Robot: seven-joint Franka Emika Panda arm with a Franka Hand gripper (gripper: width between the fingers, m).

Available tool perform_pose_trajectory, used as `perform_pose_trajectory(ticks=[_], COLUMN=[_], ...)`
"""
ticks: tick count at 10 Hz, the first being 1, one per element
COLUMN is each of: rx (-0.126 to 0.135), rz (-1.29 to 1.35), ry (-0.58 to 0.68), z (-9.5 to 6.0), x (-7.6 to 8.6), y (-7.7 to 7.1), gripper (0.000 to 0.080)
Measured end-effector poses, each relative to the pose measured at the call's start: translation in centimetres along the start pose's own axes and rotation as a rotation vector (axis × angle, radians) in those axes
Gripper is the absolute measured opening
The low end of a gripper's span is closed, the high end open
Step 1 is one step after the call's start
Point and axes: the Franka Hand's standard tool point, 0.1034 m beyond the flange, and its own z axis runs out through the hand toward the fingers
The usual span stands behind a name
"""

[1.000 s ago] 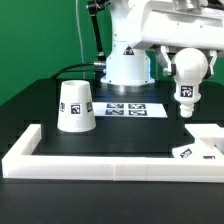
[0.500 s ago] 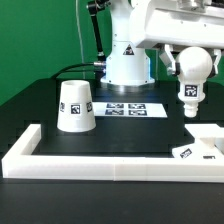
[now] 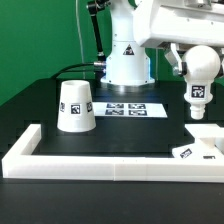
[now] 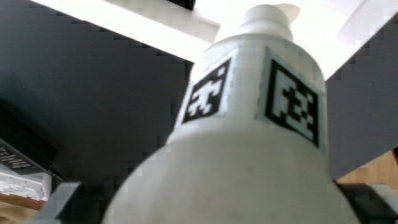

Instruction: Assemble lamp

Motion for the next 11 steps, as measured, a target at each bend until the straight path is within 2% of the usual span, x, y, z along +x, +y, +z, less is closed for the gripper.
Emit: perform_pose_trajectory(ticks=[1,4,7,11], rx=[0.0,0.002,0.007,0.016], rz=[-0.001,-0.004,-0.001,-0.011], ry=[0.0,0.011,-0.001,-0.005], z=[0.1,1.2,2.0,2.2], x=[0.0,1.4,0.9,0.4], y=[0.0,0.1,-0.1,-1.3], gripper=[0.0576,0.0576,0.0576,0.0576])
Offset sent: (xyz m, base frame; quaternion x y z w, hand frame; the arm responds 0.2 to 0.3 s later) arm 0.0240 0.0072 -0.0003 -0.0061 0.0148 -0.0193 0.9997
